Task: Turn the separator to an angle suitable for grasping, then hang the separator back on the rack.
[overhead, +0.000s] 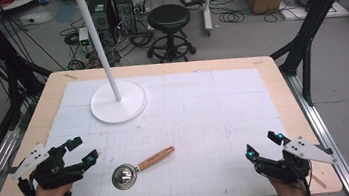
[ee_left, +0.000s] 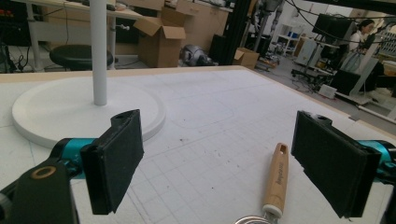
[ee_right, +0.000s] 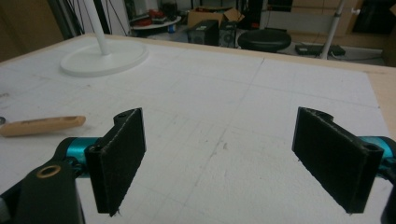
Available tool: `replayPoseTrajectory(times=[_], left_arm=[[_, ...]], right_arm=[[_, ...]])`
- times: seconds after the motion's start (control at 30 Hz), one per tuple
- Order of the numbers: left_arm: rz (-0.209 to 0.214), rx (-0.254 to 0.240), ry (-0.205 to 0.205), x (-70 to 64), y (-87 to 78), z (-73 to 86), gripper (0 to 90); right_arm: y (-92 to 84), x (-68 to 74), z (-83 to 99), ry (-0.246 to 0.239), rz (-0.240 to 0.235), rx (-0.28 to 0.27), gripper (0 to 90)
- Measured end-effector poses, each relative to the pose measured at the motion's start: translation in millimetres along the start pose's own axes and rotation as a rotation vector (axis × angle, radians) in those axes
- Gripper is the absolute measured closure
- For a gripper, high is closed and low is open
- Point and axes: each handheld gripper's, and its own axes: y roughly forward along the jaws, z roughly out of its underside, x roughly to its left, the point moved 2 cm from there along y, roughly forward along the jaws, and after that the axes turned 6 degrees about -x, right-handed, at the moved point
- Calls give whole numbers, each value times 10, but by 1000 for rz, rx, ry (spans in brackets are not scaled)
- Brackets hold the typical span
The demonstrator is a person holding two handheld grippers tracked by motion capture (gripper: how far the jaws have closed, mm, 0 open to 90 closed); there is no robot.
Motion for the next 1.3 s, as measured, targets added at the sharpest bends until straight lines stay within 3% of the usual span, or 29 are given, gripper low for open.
replayPoseTrajectory(times=[0.13, 0.97, 1.13, 1.3], left_arm=[[0, 3, 6, 2, 3, 7, 174], [14, 39, 19, -34, 68, 50, 176], [52, 84, 26, -114, 171, 60, 173], [167, 122, 40, -266, 334, 75, 179]], right_arm=[[-8, -7, -37, 12, 0, -32, 162], [62, -2, 10, 5, -12, 6, 162], [77, 15, 19, -2, -27, 16, 163], [82, 6, 30, 4, -29, 19, 163]])
